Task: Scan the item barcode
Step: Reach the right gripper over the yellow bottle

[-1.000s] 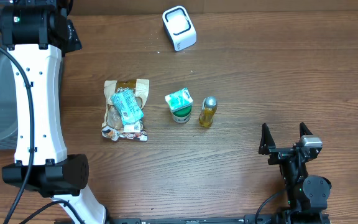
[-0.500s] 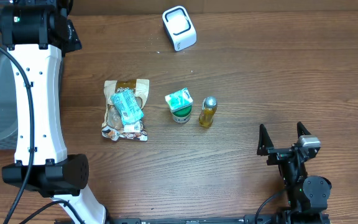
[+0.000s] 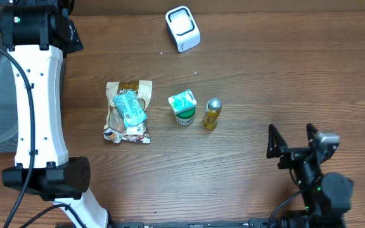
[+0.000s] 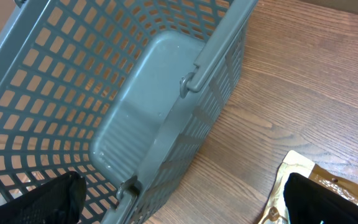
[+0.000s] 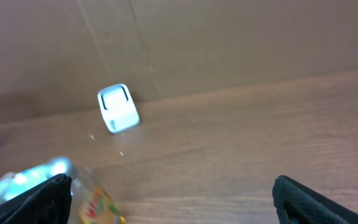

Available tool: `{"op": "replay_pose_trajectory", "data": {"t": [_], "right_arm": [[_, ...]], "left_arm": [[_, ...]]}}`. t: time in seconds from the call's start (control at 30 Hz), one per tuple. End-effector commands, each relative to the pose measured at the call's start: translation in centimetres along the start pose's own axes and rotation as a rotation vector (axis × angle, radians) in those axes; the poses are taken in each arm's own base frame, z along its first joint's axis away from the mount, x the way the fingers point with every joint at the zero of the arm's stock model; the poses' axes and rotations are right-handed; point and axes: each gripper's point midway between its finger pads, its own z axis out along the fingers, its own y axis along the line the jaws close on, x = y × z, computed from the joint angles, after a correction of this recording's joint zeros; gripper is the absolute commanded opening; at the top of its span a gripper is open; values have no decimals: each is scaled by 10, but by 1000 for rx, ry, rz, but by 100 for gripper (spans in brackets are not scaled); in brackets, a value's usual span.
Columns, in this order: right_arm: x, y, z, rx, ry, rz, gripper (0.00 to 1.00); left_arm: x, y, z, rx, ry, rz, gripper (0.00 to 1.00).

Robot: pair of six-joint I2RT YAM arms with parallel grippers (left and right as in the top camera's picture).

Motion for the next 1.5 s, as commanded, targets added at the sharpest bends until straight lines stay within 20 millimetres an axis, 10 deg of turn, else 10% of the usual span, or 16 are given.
{"op": "replay_pose_trajectory", "data": {"t": [0.0, 0.5, 0.77, 1.47], "right_arm": [[-37, 15, 1, -36, 32, 44, 100], [-94, 46, 41, -17, 682, 187, 100], [-52, 76, 65, -156, 901, 282, 78], [84, 136, 117, 104, 1182, 69, 88]], "left_arm": [[-6, 6, -7, -11, -29, 4, 99], [-6, 6, -7, -11, -29, 4, 100], [-6, 6, -7, -11, -29, 4, 100], [-6, 6, -7, -11, -29, 4, 100]]}}
